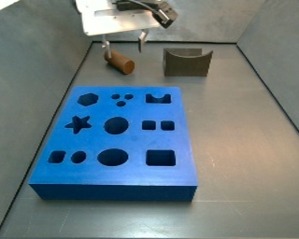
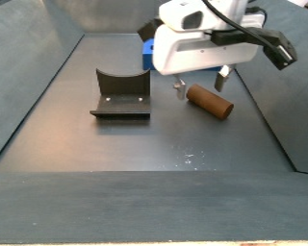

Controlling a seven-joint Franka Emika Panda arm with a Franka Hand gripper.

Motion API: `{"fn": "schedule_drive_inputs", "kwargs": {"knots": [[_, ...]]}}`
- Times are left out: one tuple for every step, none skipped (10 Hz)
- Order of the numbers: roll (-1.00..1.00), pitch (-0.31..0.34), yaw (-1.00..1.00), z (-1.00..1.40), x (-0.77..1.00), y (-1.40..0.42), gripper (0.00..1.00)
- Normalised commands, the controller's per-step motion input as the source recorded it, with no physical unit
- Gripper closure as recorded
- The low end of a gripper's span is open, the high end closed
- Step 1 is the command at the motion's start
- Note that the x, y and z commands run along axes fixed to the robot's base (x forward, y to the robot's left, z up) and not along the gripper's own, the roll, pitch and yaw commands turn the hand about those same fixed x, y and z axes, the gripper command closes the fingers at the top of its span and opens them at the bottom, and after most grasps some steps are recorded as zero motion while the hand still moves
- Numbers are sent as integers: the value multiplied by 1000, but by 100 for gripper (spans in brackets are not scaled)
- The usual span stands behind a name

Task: Pick up the round object. Move up. Place the round object on the fixture. Regrasp the round object. Move to above the board. Insert the round object.
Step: Pick up the round object.

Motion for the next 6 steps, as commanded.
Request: {"fn": "schedule_drive_inputs", "kwargs": {"knots": [[-26,0,0,0,0,0,0],[-140,-60,543,-271,-89,57,0],[-229,-51,971,-437,-109,9,0],[-194,-37,954,-346,-200,80,0],[0,-109,160,0,-89,-34,0],[0,0,0,-23,-17,0,0]]}}
